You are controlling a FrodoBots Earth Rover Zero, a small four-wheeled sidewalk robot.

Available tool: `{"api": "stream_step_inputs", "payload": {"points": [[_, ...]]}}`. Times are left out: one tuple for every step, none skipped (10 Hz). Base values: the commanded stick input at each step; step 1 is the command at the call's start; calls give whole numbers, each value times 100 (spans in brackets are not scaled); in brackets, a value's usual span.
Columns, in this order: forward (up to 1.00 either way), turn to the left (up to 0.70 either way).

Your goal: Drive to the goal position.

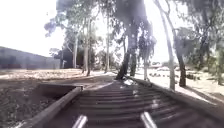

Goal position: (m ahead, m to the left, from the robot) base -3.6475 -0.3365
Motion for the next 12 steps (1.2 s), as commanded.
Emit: {"api": "stream_step_inputs", "payload": {"points": [[85,19],[85,0],[85,0],[85,0],[85,0],[85,0],[85,28],[85,14],[85,0],[85,0],[85,0],[85,0]]}}
